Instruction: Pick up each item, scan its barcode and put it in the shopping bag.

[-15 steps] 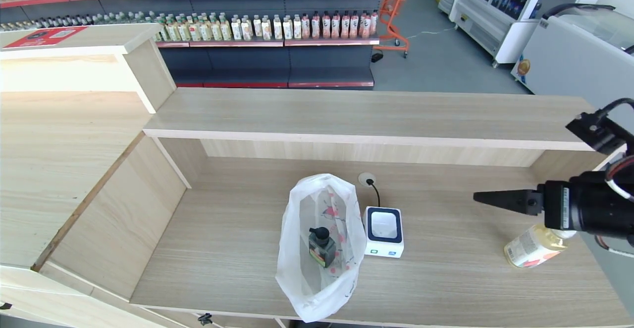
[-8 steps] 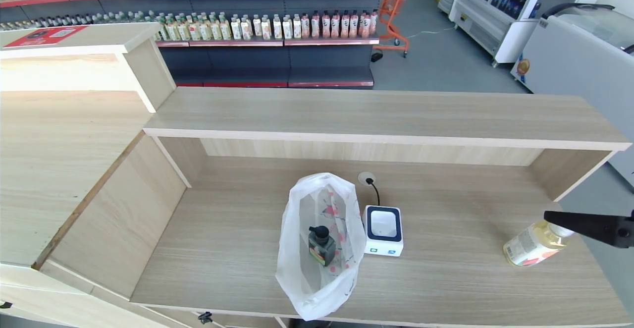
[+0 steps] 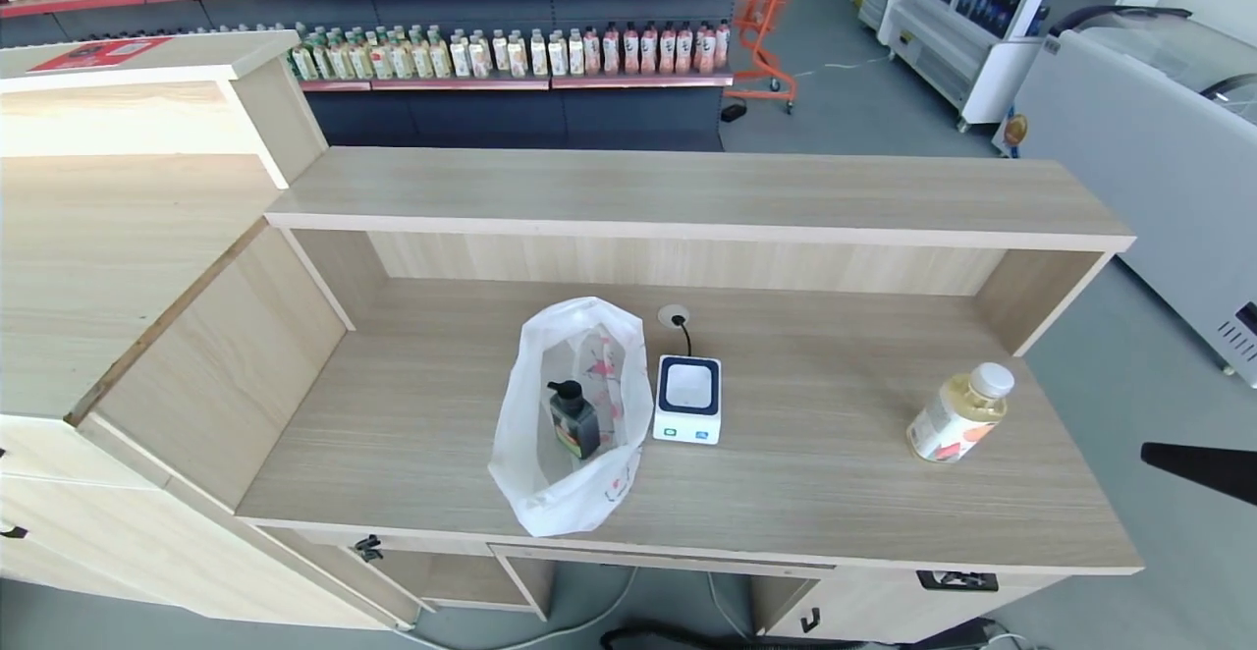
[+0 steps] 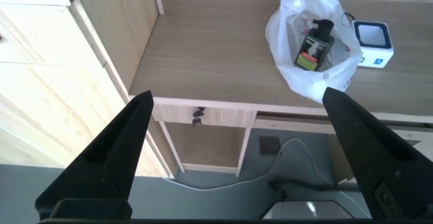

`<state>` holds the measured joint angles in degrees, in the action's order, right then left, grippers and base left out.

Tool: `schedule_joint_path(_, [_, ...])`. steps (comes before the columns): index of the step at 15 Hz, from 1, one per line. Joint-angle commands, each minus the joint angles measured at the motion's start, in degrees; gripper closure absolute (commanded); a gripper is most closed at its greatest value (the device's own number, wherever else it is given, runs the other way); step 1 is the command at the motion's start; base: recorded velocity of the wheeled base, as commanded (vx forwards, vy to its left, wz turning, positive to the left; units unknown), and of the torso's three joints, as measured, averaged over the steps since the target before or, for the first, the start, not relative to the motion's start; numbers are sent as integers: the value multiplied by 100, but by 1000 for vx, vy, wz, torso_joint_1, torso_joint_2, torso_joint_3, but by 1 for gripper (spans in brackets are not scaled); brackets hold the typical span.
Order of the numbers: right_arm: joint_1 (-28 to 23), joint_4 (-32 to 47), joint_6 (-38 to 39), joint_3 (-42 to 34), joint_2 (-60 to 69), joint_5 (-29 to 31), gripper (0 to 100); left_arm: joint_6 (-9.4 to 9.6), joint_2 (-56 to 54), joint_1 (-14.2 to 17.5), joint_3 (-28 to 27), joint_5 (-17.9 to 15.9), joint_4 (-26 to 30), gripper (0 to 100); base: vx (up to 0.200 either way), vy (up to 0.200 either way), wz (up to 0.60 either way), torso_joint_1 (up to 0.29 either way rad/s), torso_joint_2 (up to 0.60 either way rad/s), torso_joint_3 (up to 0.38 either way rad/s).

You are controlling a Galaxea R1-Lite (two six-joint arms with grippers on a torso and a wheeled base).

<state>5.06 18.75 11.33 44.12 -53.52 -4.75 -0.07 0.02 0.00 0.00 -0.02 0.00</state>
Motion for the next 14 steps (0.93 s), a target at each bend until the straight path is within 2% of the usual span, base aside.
schedule_joint_path(1, [-23,-3,1,-17,-10,-8,0,-1,-2,0,0,2,0,0,0,-200,0,-2,12,7])
schedule_joint_path(4, [-286,6,-8,-193,-45,45,0,7,-2,0,0,2,0,0,0,-200,0,9,2,1])
schedule_joint_path(6, [-559,24,-16,-263,-308,370,0,7,-2,0,0,2,0,0,0,-200,0,-2,2,2])
schedule_joint_path(11, [-559,24,-25,-228,-546,396,0,7,-2,0,0,2,0,0,0,-200,0,3,0,0])
schedule_joint_path(13, [-567,41,-69,-237,-836,783,0,7,-2,0,0,2,0,0,0,-200,0,0,2,2])
schedule_joint_path(14, [-567,41,-148,-237,-1003,1003,0,-1,-2,0,0,2,0,0,0,0,0,0,0,0])
